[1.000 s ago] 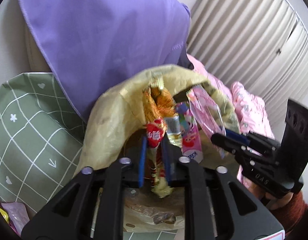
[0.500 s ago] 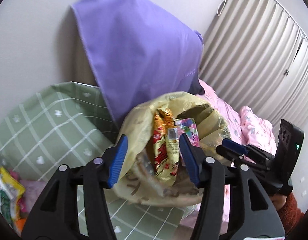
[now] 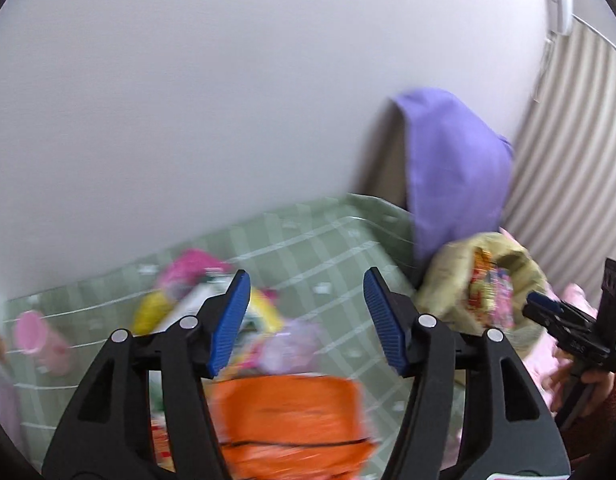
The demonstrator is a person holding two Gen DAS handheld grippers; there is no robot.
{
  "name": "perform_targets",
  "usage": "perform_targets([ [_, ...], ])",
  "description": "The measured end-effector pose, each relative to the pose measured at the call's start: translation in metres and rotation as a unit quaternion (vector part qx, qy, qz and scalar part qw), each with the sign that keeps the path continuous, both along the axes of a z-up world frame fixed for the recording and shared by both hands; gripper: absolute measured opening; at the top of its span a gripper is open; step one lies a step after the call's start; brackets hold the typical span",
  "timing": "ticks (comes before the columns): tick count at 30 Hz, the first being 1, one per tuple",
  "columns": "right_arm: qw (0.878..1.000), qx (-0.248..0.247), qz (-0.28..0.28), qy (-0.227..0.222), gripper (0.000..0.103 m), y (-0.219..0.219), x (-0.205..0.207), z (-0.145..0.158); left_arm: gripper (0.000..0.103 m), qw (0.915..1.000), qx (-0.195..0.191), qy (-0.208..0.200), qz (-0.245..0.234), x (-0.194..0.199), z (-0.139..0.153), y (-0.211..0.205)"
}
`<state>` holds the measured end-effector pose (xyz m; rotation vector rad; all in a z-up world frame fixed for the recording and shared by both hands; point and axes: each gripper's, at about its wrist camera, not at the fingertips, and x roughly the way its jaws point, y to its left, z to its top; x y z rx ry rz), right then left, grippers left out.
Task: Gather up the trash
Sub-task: 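Move both tools back toward the orange bag on the table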
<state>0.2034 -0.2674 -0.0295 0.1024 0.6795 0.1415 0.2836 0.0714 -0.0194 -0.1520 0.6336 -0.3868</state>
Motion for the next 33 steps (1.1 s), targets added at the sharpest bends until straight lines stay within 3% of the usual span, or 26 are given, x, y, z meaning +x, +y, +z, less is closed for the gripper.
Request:
perform_targets([
  [9, 0.993, -0.042, 0.108, 0.015, 0.050, 0.070, 0.014, -0.005, 0.057, 0.9960, -0.020, 0.003, 0.087, -0.031, -0.017, 0.068],
  [14, 0.984, -0.027, 0.174, 0.036, 0.050, 0.099, 0.019, -0.018, 0.057, 0.9946, -0.021, 0.019, 0.100, -0.049, -0.035, 0.085],
  [17, 0.970, -0.015, 0.242, 0.035, 0.050, 0.124, 0.016, -0.024, 0.057, 0.9931, -0.017, 0.029, 0.113, -0.058, -0.044, 0.092],
  [19, 0.954, -0.010, 0.297, 0.036, 0.050, 0.148, 0.013, -0.028, 0.057, 0.9911, -0.020, 0.034, 0.127, -0.065, -0.047, 0.100],
  [24, 0.910, -0.072, 0.407, 0.031, 0.050, 0.217, 0.004, -0.052, 0.057, 0.9868, -0.023, 0.036, 0.156, -0.079, -0.049, 0.119],
  [29, 0.882, -0.202, 0.425, 0.015, 0.049, 0.268, 0.002, -0.093, 0.057, 0.9820, -0.029, 0.042, 0.182, -0.094, -0.051, 0.138],
  [31, 0.870, -0.230, 0.435, 0.016, 0.049, 0.276, 0.002, -0.106, 0.057, 0.9802, -0.032, 0.045, 0.190, -0.099, -0.053, 0.144],
  [32, 0.868, -0.237, 0.436, 0.017, 0.046, 0.276, 0.002, -0.110, 0.057, 0.9790, -0.032, 0.046, 0.196, -0.102, -0.054, 0.147],
  [33, 0.870, -0.235, 0.433, 0.017, 0.034, 0.274, 0.003, -0.112, 0.057, 0.9775, -0.034, 0.049, 0.203, -0.105, -0.056, 0.151],
])
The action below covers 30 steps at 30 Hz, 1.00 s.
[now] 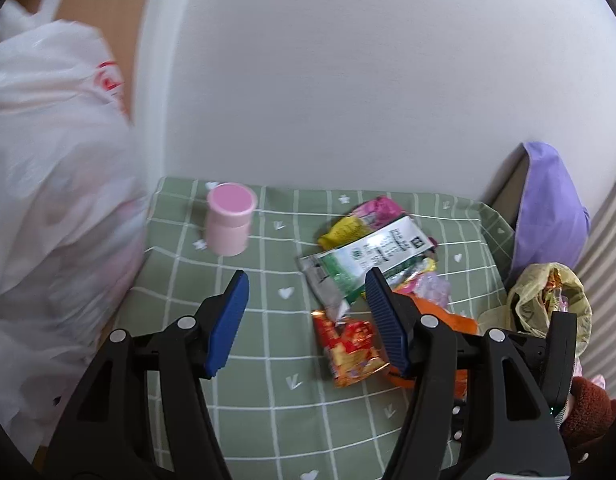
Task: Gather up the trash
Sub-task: 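Move both tools back toward the orange bag on the table, then grasp the orange bag with the right gripper and lift it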
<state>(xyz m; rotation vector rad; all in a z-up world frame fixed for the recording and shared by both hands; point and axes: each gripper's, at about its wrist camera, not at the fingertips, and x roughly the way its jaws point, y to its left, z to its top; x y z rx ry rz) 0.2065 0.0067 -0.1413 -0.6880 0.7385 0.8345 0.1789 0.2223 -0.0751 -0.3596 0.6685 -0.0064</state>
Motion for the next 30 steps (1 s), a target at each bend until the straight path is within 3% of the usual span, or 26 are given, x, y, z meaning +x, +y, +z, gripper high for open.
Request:
perform_targets([
  [3, 0.995, 0.061, -0.024, 0.070, 0.018, -0.014, 0.015, 0.011, 0.057, 0.9999, -0.008, 0.005, 0.014, -0.005, -0.006, 0.008],
  [5, 0.988, 0.105, -0.049, 0.097, 0.015, -0.028, 0.025, 0.023, 0.057, 0.9997, -0.013, 0.009, 0.017, -0.006, -0.009, 0.011],
  [10, 0.972, 0.167, -0.121, 0.113, 0.009, -0.061, 0.038, 0.045, 0.057, 0.9995, -0.020, 0.024, -0.009, 0.004, -0.020, -0.001],
  [13, 0.963, 0.180, -0.172, 0.107, 0.008, -0.082, 0.044, 0.053, 0.057, 0.9983, -0.023, 0.040, -0.035, 0.014, -0.030, -0.015],
  [17, 0.959, 0.173, -0.209, 0.086, 0.008, -0.104, 0.041, 0.058, 0.058, 0.9956, -0.015, 0.059, -0.071, 0.024, -0.040, -0.039],
  [22, 0.950, 0.189, -0.203, 0.142, 0.009, -0.111, 0.041, 0.038, 0.057, 0.9926, -0.008, 0.065, -0.102, 0.032, -0.043, -0.062],
  [25, 0.947, 0.195, -0.201, 0.157, 0.014, -0.112, 0.039, 0.024, 0.057, 0.9911, 0.007, 0.065, -0.116, 0.034, -0.040, -0.072],
  [27, 0.952, 0.184, -0.195, 0.146, 0.039, -0.112, 0.031, 0.024, 0.058, 0.9907, 0.010, 0.065, -0.119, 0.034, -0.040, -0.074],
  [30, 0.957, 0.189, -0.180, 0.127, 0.046, -0.121, 0.017, 0.034, 0.058, 0.9909, 0.008, 0.069, -0.115, 0.034, -0.043, -0.073],
])
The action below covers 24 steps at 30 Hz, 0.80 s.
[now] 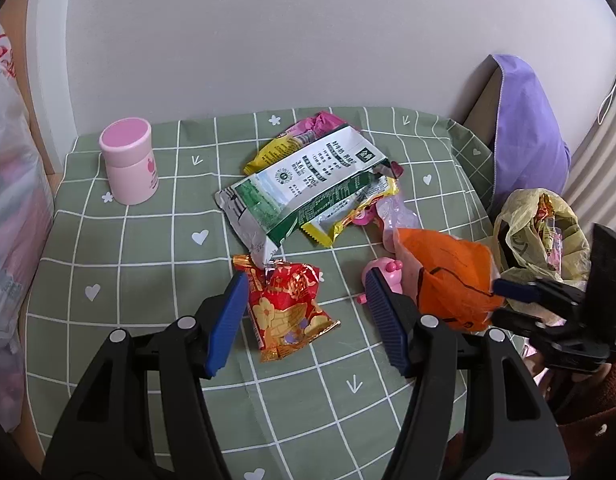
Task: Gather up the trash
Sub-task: 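Grasp the orange bag with the right gripper and lift it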
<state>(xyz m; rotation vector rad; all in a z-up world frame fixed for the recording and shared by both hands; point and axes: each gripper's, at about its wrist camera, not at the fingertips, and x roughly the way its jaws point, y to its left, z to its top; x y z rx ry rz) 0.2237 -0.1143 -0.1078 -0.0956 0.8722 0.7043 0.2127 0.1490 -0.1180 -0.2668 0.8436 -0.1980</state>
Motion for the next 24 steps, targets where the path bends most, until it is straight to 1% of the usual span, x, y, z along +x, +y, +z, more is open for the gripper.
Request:
perform_targets([
  [2, 1.000, -0.008, -0.018, -0.012, 0.046, -0.011, -0.006, 0.004, 0.057, 1.0000, -0.003, 0.005, 0.006, 0.000, -0.003, 0.002],
  [4, 0.998, -0.019, -0.061, -0.014, 0.046, -0.024, -0.007, 0.001, 0.058, 0.9998, -0.007, 0.010, 0.013, 0.000, -0.006, 0.005],
  [7, 0.990, -0.002, -0.138, -0.017, 0.046, -0.047, -0.005, -0.008, 0.058, 0.9997, -0.010, 0.014, 0.019, -0.001, -0.008, 0.008],
  [8, 0.988, 0.006, -0.152, -0.011, 0.046, -0.051, -0.002, -0.012, 0.057, 0.9996, -0.011, 0.015, 0.020, -0.001, -0.009, 0.008],
  [10, 0.986, 0.024, -0.163, 0.006, 0.046, -0.055, 0.007, -0.022, 0.057, 0.9996, -0.011, 0.017, 0.021, 0.000, -0.011, 0.009],
  [13, 0.987, 0.034, -0.156, 0.035, 0.047, -0.048, 0.023, -0.042, 0.057, 0.9995, -0.010, 0.022, 0.022, -0.001, -0.014, 0.009],
  [17, 0.987, 0.001, -0.158, 0.043, 0.047, -0.031, 0.035, -0.062, 0.057, 0.9995, 0.003, 0.024, 0.022, -0.003, -0.014, 0.009],
  [18, 0.987, -0.002, -0.156, 0.031, 0.047, -0.028, 0.035, -0.063, 0.058, 0.9994, 0.005, 0.025, 0.023, -0.003, -0.015, 0.010],
  [20, 0.988, -0.016, -0.153, 0.022, 0.047, -0.024, 0.035, -0.065, 0.057, 0.9993, 0.005, 0.028, 0.025, -0.004, -0.017, 0.012],
  [22, 0.989, -0.019, -0.145, 0.021, 0.036, -0.023, 0.035, -0.066, 0.058, 0.9992, 0.005, 0.030, 0.026, -0.005, -0.018, 0.013],
  [24, 0.990, -0.017, -0.140, 0.025, 0.021, -0.024, 0.036, -0.062, 0.058, 0.9992, 0.005, 0.030, 0.025, -0.005, -0.018, 0.013],
])
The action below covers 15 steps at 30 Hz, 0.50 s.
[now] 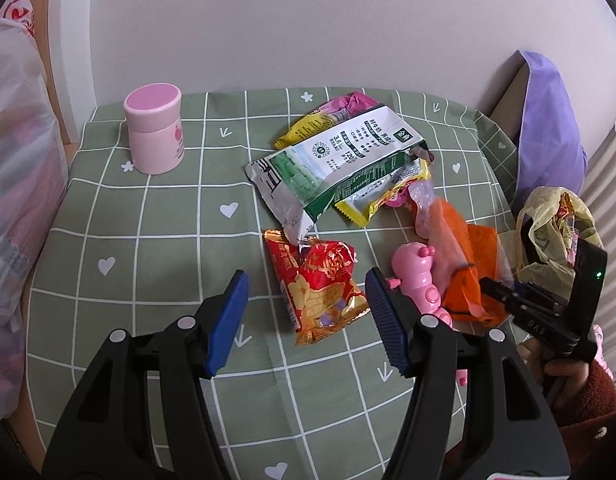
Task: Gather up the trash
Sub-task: 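Grasp the orange bag with the right gripper and lift it, then grasp the red snack packet with the left gripper while the right holds the orange bag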
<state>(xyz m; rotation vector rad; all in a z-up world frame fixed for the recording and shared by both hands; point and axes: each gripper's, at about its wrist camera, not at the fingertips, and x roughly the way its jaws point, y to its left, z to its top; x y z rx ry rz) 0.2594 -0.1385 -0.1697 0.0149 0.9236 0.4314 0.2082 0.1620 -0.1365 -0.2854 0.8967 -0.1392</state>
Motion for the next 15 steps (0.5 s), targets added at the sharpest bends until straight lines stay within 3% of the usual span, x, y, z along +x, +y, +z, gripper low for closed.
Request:
perform_targets([
  [10, 0.996, 0.043, -0.037, -0.073, 0.019, -0.025, -0.012, 0.071, 0.059, 0.9991, 0.020, 0.036, -0.006, 0.007, -0.006, -0.011],
  [14, 0.995, 0.042, -0.035, -0.080, 0.019, -0.027, -0.016, 0.078, 0.029, 0.9973, 0.018, 0.072, -0.001, 0.013, -0.014, -0.014],
  [15, 0.995, 0.042, -0.033, -0.080, 0.019, -0.027, -0.017, 0.079, 0.025, 0.9969, 0.012, 0.078, -0.004, 0.013, -0.016, -0.014],
])
